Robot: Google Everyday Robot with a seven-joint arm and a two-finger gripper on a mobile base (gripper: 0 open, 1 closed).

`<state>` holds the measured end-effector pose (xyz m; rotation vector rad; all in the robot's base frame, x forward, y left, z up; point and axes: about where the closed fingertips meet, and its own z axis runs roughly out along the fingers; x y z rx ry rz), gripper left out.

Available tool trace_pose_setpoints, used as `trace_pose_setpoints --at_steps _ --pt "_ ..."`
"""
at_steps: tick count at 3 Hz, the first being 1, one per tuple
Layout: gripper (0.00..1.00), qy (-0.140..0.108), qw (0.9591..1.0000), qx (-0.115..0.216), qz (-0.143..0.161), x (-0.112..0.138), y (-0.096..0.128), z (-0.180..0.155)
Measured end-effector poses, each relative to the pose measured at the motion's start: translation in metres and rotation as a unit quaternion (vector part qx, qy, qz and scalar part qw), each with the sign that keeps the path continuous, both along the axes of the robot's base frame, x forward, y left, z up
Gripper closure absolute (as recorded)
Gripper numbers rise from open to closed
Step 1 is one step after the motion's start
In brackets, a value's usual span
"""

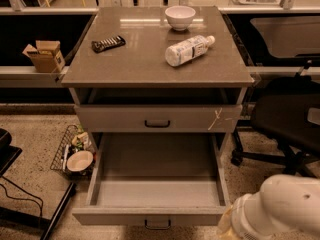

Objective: Close middle drawer

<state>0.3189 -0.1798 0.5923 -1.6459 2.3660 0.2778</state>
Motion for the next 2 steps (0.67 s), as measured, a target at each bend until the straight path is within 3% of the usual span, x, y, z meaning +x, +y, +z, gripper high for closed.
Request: trace_pose_setpoints --at_steps 1,2 --pt "0.96 0.022 0.9995 0.025 0.000 -0.014 0.017 -0.075" --pt "1.00 0.032 0.9984 0.046 0.003 -0.013 0.036 -0.130"
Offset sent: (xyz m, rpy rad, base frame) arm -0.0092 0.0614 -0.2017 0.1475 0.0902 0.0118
